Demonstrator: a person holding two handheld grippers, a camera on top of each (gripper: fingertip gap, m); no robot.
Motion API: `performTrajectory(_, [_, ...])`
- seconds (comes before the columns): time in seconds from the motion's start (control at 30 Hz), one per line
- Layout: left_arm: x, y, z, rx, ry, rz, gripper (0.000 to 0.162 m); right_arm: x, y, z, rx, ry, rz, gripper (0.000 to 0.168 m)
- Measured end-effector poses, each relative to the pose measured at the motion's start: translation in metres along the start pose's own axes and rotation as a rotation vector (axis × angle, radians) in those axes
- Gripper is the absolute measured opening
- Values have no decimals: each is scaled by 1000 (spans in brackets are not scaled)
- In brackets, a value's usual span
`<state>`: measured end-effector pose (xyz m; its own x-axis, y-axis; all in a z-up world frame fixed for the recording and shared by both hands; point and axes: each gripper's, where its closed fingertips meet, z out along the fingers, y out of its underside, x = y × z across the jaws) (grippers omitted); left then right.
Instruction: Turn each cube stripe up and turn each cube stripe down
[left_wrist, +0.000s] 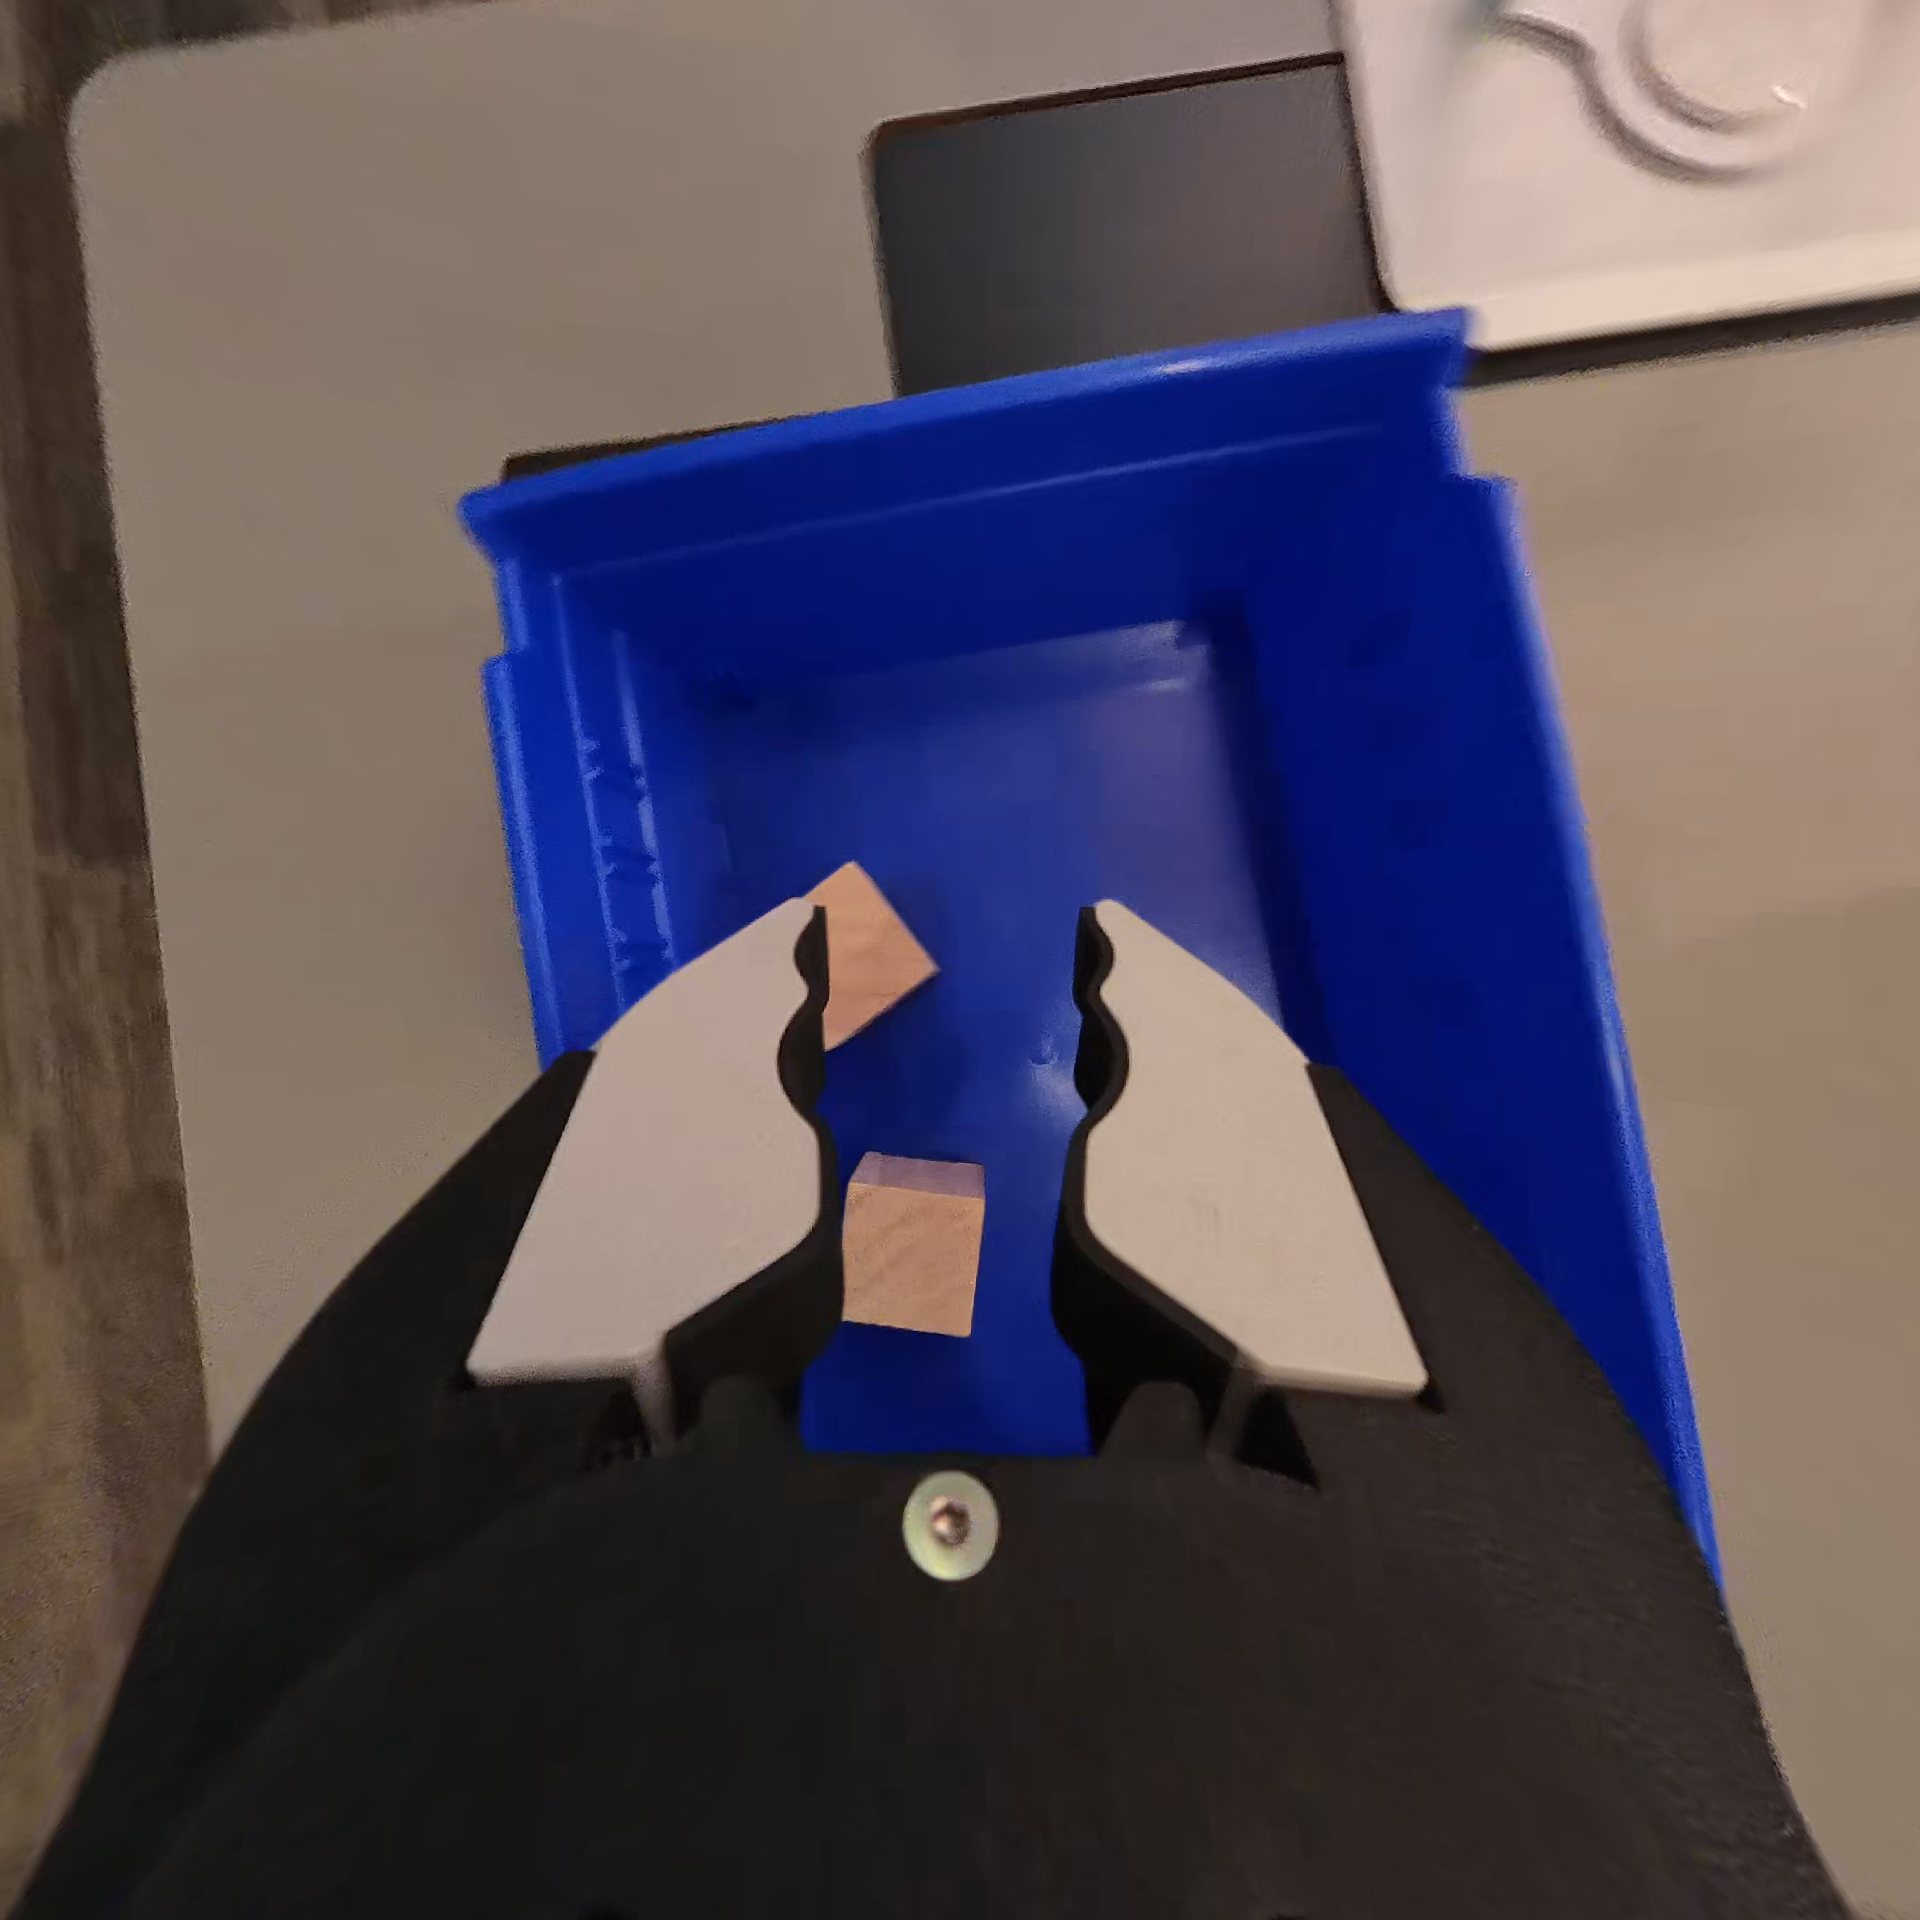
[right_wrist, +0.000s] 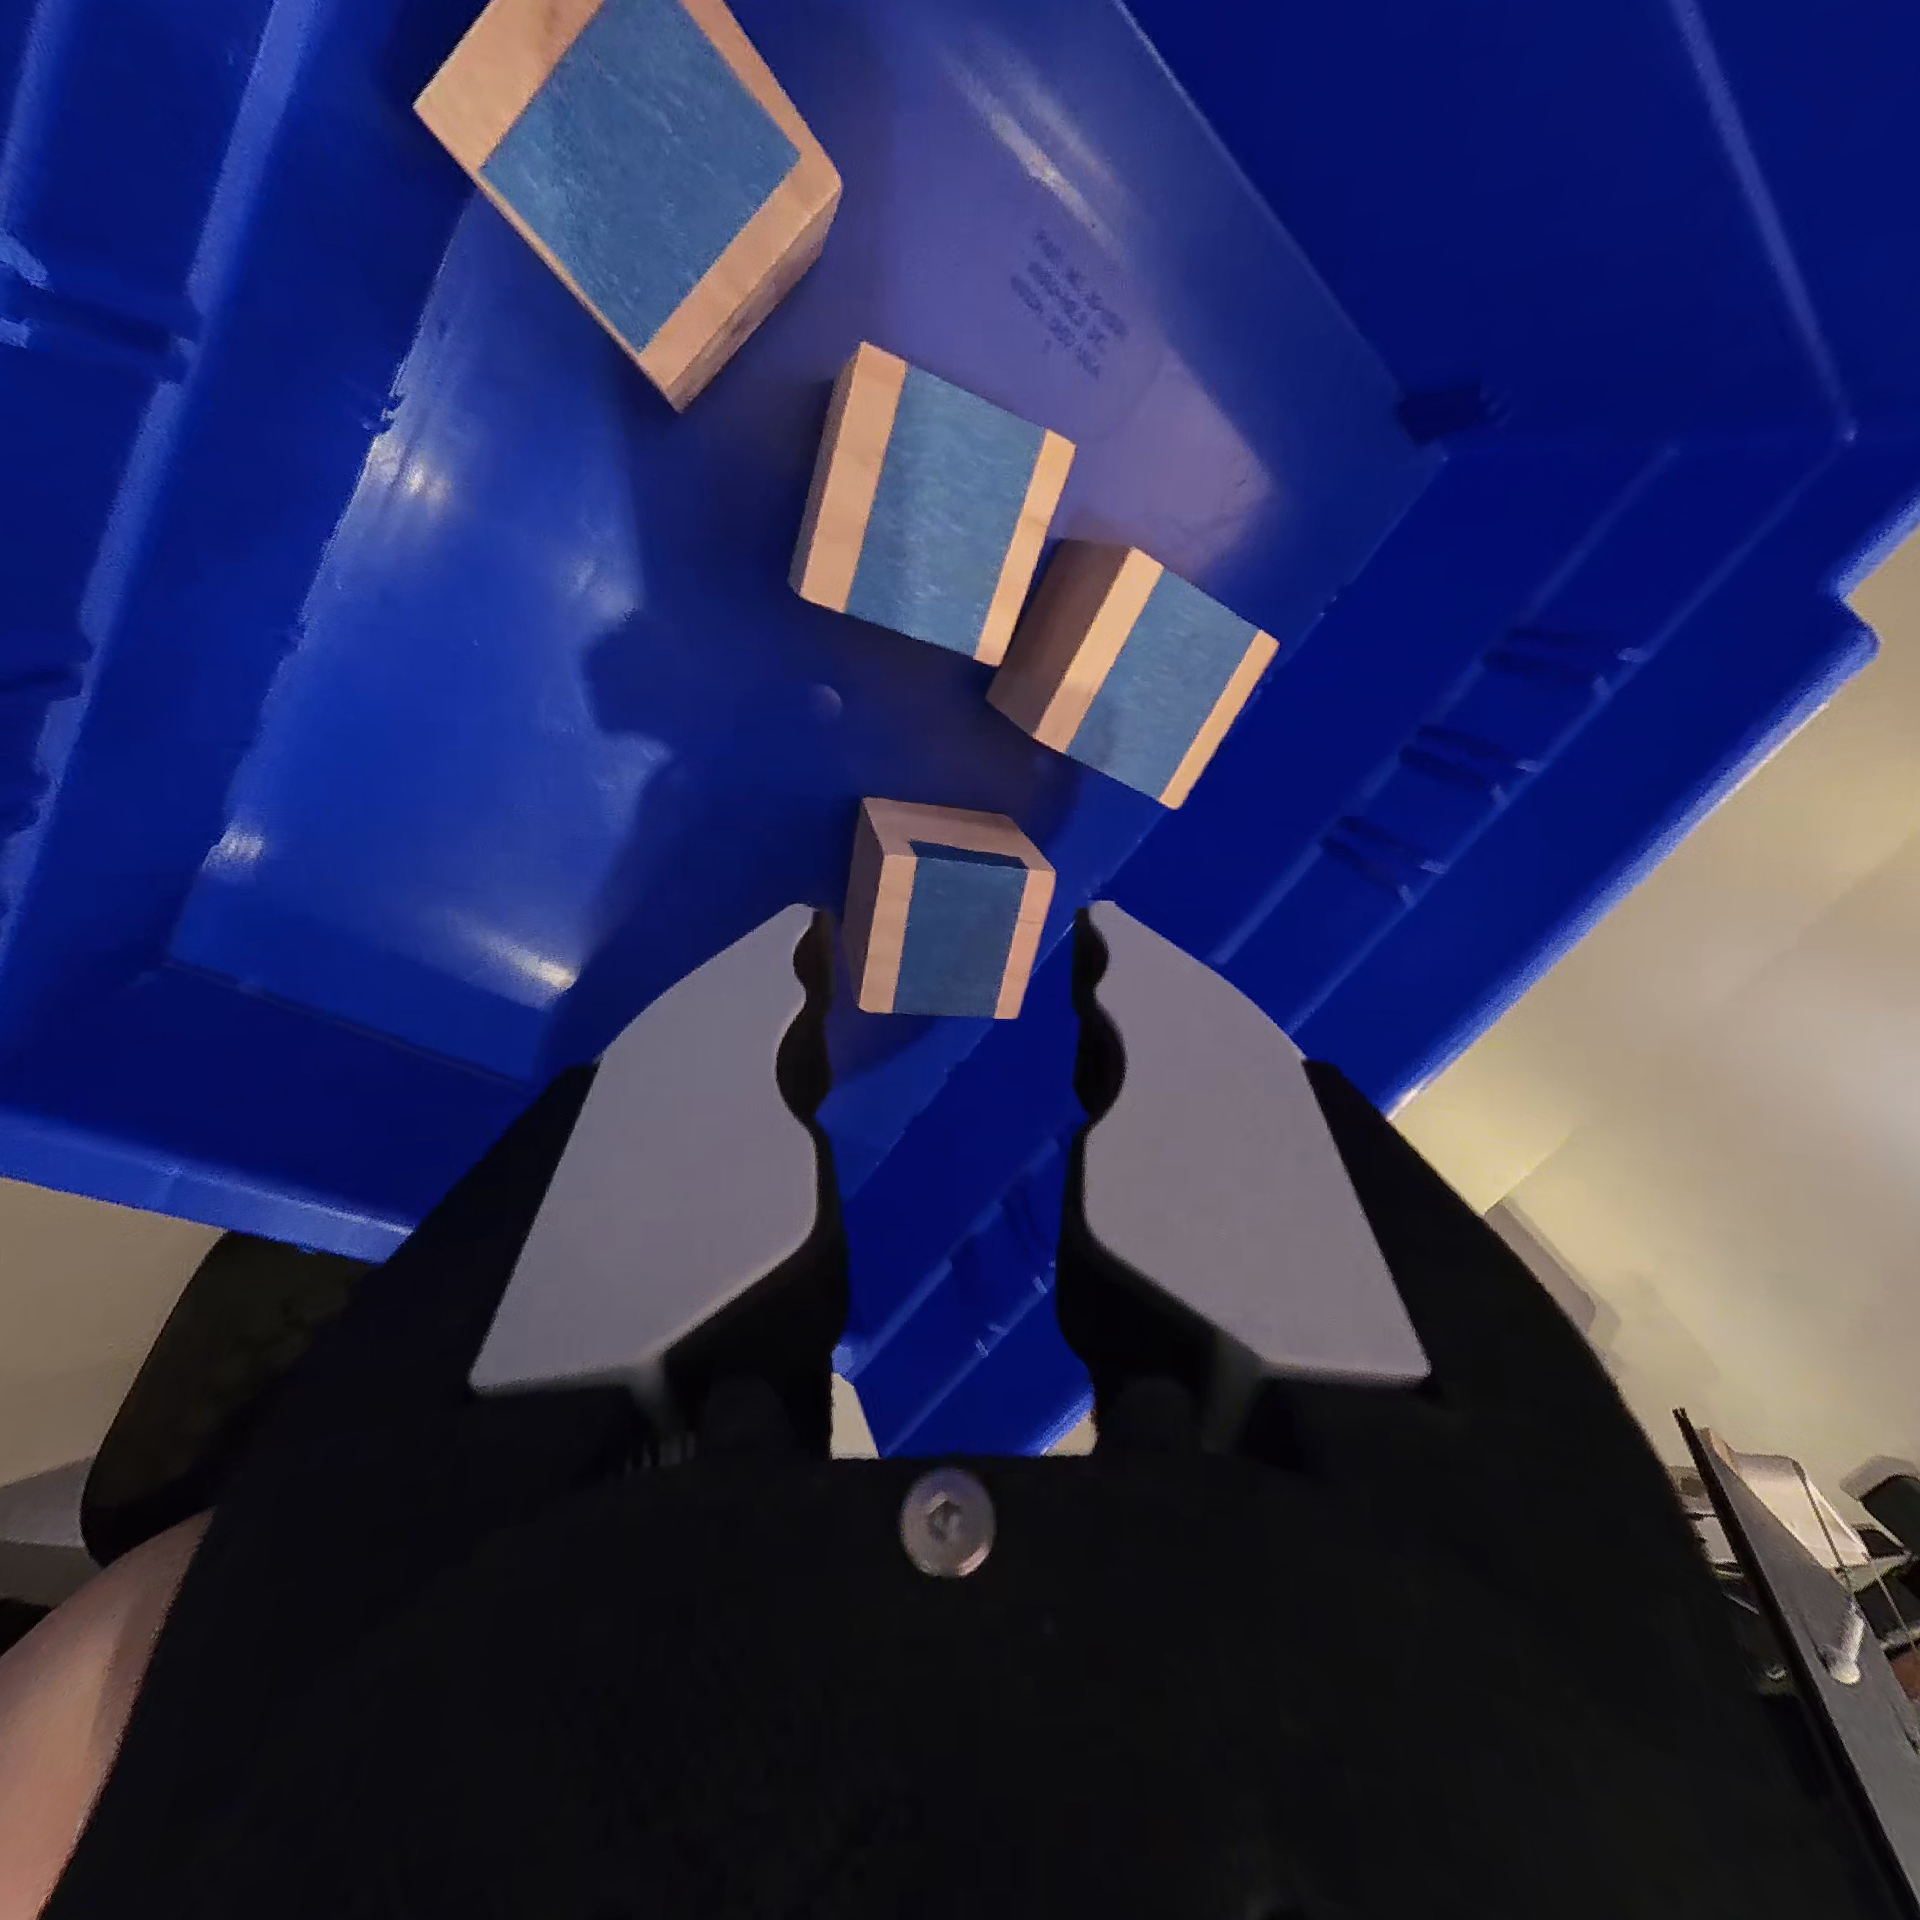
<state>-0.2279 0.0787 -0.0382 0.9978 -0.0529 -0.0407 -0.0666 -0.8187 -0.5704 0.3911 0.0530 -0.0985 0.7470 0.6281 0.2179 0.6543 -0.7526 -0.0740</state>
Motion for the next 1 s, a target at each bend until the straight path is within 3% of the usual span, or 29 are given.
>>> performTrajectory(0.03, [-7,2,4,-17,-41,-64,46,-2,0,1,-6,-9,4,47])
performTrajectory(0.27, [-18,36,36,-220,-84,-163,62,-4,1,4,-27,-12,-11,47])
performTrajectory(0.3, [-21,40,39,-244,-92,-194,70,-5,1,4,-28,-12,-15,47])
performTrajectory(0.47, [-27,50,51,-291,-89,-248,75,-10,0,7,-53,-14,-42,47])
performTrajectory(1.0, [-36,58,82,-342,-140,-221,54,-21,2,11,-95,-29,-99,45])
